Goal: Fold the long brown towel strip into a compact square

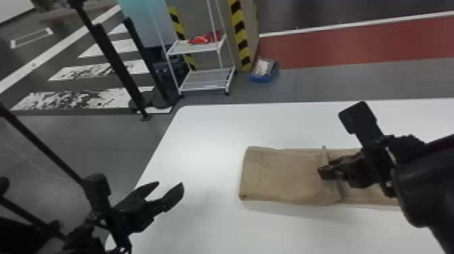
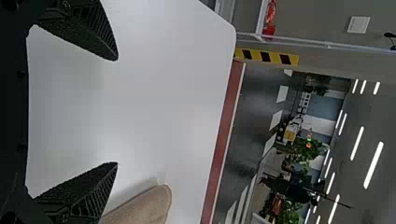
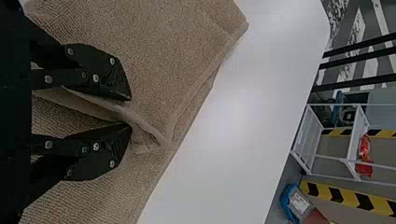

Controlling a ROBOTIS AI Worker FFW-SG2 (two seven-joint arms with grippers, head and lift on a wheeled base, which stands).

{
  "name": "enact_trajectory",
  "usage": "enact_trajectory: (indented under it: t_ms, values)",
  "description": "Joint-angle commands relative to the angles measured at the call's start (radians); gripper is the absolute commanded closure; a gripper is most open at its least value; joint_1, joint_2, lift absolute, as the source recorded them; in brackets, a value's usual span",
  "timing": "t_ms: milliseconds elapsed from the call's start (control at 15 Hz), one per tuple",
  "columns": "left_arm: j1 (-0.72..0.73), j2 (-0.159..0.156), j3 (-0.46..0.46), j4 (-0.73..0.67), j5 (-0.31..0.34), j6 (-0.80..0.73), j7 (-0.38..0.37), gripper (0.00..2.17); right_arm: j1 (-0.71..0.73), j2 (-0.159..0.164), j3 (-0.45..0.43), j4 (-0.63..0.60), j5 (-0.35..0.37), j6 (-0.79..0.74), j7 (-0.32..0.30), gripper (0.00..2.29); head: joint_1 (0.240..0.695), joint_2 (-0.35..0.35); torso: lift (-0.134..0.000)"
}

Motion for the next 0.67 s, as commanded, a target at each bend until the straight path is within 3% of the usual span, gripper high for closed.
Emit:
enact_trajectory:
  t_ms: [0,200,267,600]
  values:
    - [0.001,0.001,0.0,0.0,-0.001,0.0,0.0,0.08,0.002,0.002,0.0,0.003,0.003,0.0,0.0,1.26,0.695,0.35,-0.125]
    - [-0.002,0.002,0.0,0.005,-0.001,-0.007,0.0,0.08,0.003,0.002,-0.008,0.003,-0.002,0.003,0.0,1.31,0.695,0.35,-0.125]
    - [-0.007,0.005,0.0,0.01,-0.001,-0.007,0.0,0.08,0.003,0.002,-0.014,0.0,-0.01,0.006,0.0,1.48,0.695,0.35,-0.125]
    - [-0.045,0.021,-0.001,0.048,-0.008,-0.007,-0.003,0.09,0.008,0.002,-0.077,-0.115,-0.094,0.031,-0.022,1.48,0.695,0.35,-0.125]
